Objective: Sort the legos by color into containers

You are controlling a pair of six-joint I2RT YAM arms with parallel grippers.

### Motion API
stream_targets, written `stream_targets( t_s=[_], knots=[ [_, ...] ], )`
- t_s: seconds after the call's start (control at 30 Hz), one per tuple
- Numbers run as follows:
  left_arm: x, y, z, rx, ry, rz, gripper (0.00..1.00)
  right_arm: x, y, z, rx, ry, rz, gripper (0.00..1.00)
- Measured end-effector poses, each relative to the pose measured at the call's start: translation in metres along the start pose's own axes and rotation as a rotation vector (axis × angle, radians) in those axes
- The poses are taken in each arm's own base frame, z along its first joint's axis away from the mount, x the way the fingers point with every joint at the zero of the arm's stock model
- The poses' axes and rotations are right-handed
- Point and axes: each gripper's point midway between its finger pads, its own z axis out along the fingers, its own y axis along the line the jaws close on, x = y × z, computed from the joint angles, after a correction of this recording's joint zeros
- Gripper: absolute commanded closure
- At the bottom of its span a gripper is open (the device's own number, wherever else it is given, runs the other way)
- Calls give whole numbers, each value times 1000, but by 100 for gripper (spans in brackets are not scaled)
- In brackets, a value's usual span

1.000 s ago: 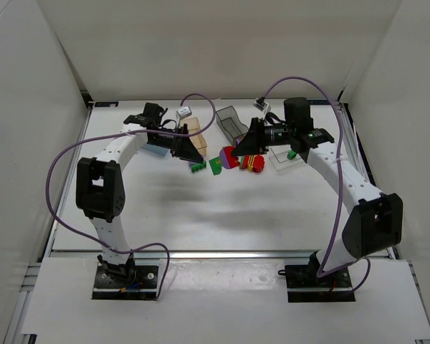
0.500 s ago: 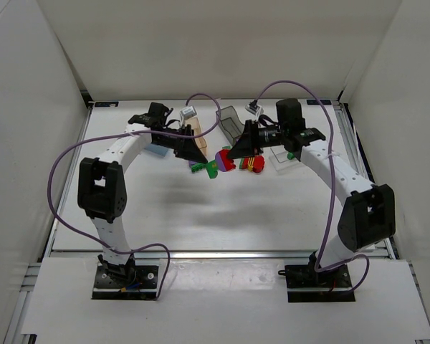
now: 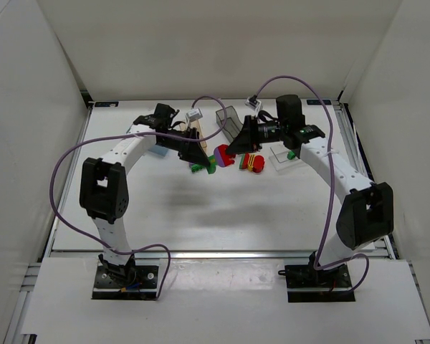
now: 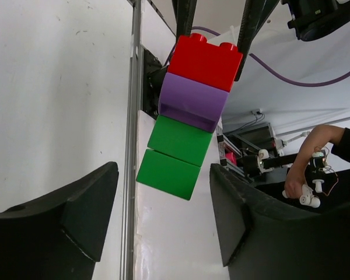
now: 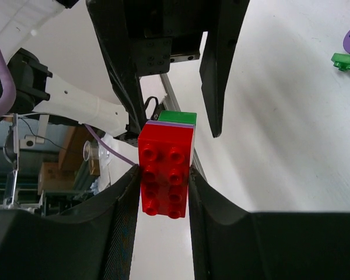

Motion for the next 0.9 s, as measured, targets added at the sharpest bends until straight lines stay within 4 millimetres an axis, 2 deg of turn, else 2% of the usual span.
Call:
stream_targets(
  t_s=[0.1, 0.2, 0.33, 0.4, 0.57, 0.77, 0.9],
  knots=[
    [1, -1, 2, 3, 4, 2, 36, 0, -1, 1, -2, 2, 9, 100],
    [1, -2, 3, 9, 6, 5, 54, -1, -2, 1, -2, -3, 4, 100],
    [1, -6, 4, 24, 5, 10, 71, -3, -1, 1, -8, -6, -8, 100],
    [1, -6, 4, 24, 5, 10, 75, -4, -2, 0, -7, -9, -8, 100],
    [8, -8, 4, 26, 6, 21, 78, -9, -8, -11, 2, -29, 8, 100],
    [28, -10, 4, 25, 13, -17, 78, -32, -40, -53, 95, -141, 39, 100],
    [32, -7, 4, 13, 16, -17, 78, -23, -45, -70, 139, -147, 31, 100]
  ],
)
